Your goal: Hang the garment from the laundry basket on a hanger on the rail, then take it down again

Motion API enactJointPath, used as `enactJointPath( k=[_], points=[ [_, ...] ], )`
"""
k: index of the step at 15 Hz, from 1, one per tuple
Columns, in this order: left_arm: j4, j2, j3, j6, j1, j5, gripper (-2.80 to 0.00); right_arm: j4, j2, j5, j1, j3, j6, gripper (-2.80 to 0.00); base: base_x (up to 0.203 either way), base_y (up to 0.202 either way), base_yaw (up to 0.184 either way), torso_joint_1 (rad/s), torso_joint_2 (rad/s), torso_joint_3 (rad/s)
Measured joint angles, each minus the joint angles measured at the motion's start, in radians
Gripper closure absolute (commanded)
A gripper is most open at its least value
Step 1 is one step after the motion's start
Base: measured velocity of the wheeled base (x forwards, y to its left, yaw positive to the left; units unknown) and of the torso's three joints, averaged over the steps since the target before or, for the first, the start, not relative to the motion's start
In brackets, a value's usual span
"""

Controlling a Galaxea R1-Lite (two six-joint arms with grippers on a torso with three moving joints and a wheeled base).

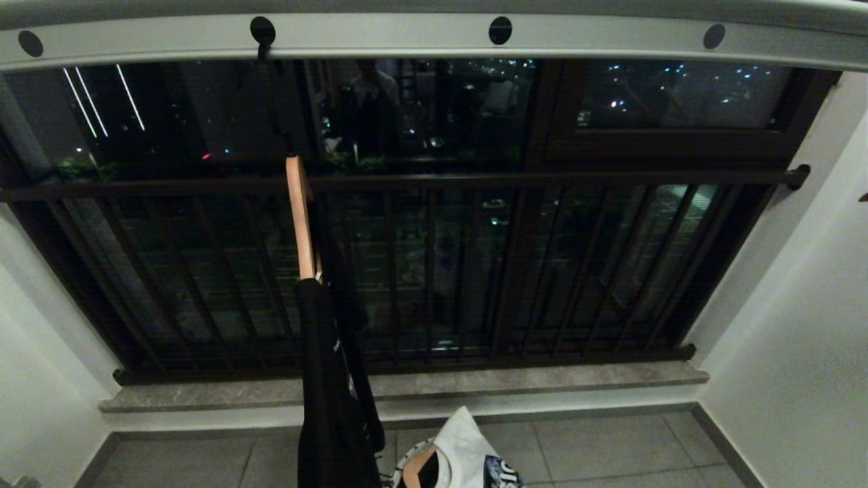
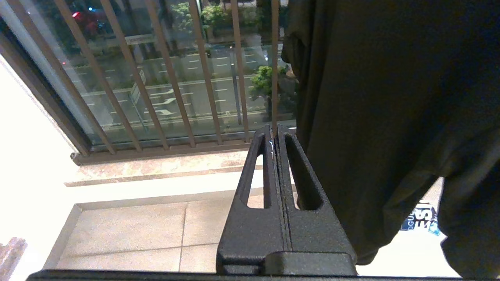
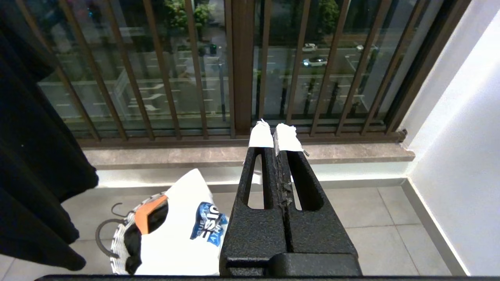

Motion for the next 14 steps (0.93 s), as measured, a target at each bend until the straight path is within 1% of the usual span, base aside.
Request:
enactJointPath(
  k=[14],
  points=[
    [0.0,0.0,0.0,0.002,-0.001,0.0,0.0,-0.001,0.0,0.0,0.0,0.0,0.004,0.0,0.0,0.0,0.0,0.0,0.0,0.0]
  ],
)
